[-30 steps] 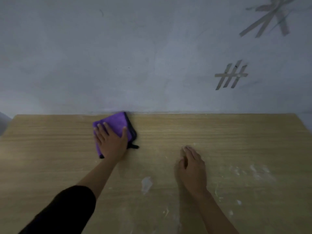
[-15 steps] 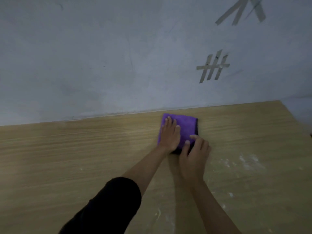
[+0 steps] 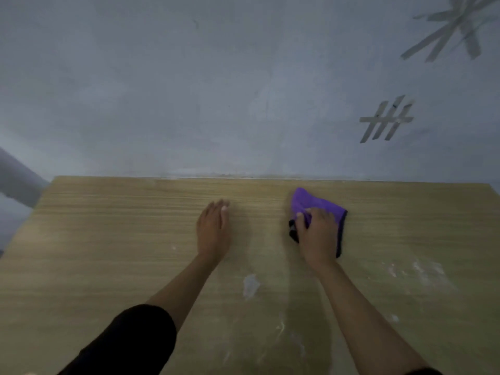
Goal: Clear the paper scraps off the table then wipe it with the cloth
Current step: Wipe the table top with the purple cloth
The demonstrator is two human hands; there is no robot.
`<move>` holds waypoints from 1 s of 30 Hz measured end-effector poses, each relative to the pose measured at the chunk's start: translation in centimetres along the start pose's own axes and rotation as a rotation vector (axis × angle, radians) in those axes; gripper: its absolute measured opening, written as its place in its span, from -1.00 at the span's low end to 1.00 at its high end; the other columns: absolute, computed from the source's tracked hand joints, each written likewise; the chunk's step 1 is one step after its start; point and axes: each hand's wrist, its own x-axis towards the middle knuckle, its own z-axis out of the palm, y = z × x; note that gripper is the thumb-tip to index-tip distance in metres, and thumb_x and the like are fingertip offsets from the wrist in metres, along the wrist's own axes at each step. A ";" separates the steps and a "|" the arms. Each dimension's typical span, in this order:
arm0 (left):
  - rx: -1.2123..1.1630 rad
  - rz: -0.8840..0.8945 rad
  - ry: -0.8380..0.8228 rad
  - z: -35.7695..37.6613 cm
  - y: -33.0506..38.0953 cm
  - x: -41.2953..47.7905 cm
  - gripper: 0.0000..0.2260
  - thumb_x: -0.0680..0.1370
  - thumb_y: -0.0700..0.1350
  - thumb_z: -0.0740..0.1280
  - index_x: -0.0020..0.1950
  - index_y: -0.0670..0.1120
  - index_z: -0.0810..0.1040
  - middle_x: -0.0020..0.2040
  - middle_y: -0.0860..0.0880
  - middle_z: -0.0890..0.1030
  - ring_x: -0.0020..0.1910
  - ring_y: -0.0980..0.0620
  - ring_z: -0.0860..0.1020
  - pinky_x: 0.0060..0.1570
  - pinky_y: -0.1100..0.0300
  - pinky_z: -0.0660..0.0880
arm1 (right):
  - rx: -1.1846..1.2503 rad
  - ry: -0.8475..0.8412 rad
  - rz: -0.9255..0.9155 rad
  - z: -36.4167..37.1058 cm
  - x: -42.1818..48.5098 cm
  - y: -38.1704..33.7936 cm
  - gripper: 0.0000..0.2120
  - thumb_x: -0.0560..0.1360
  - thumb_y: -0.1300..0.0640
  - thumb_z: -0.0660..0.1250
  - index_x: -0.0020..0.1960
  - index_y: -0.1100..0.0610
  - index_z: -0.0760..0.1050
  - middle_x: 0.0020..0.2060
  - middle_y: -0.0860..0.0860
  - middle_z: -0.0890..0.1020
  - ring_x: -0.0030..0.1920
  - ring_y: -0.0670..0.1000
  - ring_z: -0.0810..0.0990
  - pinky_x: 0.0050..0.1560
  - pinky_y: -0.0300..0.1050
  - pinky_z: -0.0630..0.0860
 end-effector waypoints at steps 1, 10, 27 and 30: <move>0.018 -0.031 0.037 -0.7 -1.0 -0.5 -0.51 0.54 0.05 -0.07 0.30 -0.11 0.46 0.35 -0.08 0.46 0.41 -0.04 0.30 0.40 0.05 0.17 | 0.009 0.006 -0.069 0.3 -0.8 -2.0 -0.71 0.43 0.03 0.17 -0.23 0.23 0.52 -0.29 0.21 0.60 -0.16 0.23 0.54 -0.10 0.07 0.45; 0.115 -0.136 0.125 -4.4 -6.8 -7.4 -0.64 0.63 -0.02 -0.01 0.34 -0.03 0.42 0.40 0.01 0.40 0.45 0.07 0.23 0.43 0.07 0.03 | 0.088 -0.406 -0.512 5.2 -13.5 -6.1 -0.57 0.32 -0.08 0.19 0.13 0.05 0.47 0.37 0.08 0.41 0.41 0.04 0.32 0.43 -0.03 -0.04; -0.291 -0.181 0.037 -7.2 -4.9 -20.9 -0.63 0.62 -0.03 0.01 0.34 -0.12 0.40 0.36 -0.10 0.43 0.37 0.01 0.35 0.38 0.16 0.22 | 0.122 -0.501 -0.524 0.2 -22.0 -6.7 -0.61 0.42 0.06 0.20 0.22 0.12 0.42 0.24 0.06 0.53 0.36 0.01 0.35 0.43 -0.02 -0.01; -0.313 -0.177 0.006 -7.8 -5.1 -22.1 -0.65 0.63 -0.02 0.03 0.33 -0.09 0.43 0.34 -0.03 0.46 0.33 0.12 0.37 0.33 0.23 0.23 | 0.084 -0.450 -0.577 0.7 -23.8 -2.9 -0.53 0.42 0.01 0.18 0.33 0.06 0.36 0.34 -0.02 0.45 0.43 -0.11 0.17 0.43 -0.15 -0.18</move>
